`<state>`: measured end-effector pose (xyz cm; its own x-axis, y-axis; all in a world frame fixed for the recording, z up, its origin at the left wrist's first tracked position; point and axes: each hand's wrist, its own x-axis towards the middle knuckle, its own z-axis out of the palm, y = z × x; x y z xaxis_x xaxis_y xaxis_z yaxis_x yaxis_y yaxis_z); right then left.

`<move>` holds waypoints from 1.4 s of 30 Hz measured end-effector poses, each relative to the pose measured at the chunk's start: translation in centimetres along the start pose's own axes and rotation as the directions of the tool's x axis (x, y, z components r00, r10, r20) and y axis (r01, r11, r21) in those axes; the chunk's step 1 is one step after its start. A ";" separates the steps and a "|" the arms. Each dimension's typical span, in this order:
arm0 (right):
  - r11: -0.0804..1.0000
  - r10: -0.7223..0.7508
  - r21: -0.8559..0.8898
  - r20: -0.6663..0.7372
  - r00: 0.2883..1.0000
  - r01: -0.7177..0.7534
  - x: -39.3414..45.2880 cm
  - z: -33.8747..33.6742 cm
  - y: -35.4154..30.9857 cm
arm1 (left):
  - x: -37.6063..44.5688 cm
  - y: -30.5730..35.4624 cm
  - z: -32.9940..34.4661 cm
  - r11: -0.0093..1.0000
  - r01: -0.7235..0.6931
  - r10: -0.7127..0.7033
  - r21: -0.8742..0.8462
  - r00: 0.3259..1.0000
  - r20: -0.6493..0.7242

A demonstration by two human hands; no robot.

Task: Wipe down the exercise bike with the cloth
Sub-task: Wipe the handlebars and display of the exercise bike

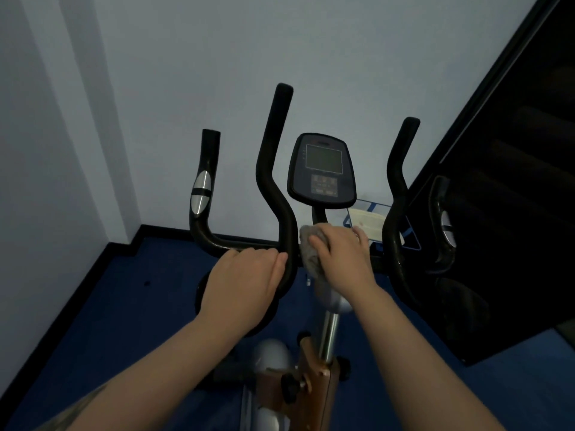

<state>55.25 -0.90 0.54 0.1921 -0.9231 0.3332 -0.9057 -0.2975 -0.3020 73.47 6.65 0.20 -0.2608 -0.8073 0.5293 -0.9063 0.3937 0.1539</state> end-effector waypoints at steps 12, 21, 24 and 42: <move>0.992 -0.046 -0.118 -0.128 0.991 0.031 -3.6 0.0 -0.5 | -0.2 -0.1 0.2 0.999 -0.043 0.043 0.028 0.999 -0.010; 0.985 0.174 0.015 -0.056 0.983 -0.174 -2.5 -0.1 -2.2 | 0.2 0.1 -0.2 1.000 -0.022 0.021 -0.009 0.999 -0.038; 0.988 0.104 0.120 -0.045 0.994 -0.098 -4.4 -0.1 -1.5 | -0.3 0.1 0.2 0.997 -0.077 0.078 0.020 0.997 -0.024; 0.984 -0.174 -0.065 -0.242 0.954 0.163 -5.0 1.3 1.8 | -0.3 0.0 0.3 0.998 -0.040 0.036 -0.045 0.997 -0.072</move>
<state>53.20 2.83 -2.84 0.2496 -0.7701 0.5871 -0.8846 -0.4279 -0.1852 73.47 6.77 -0.28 -0.2689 -0.7585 0.5936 -0.8794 0.4447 0.1698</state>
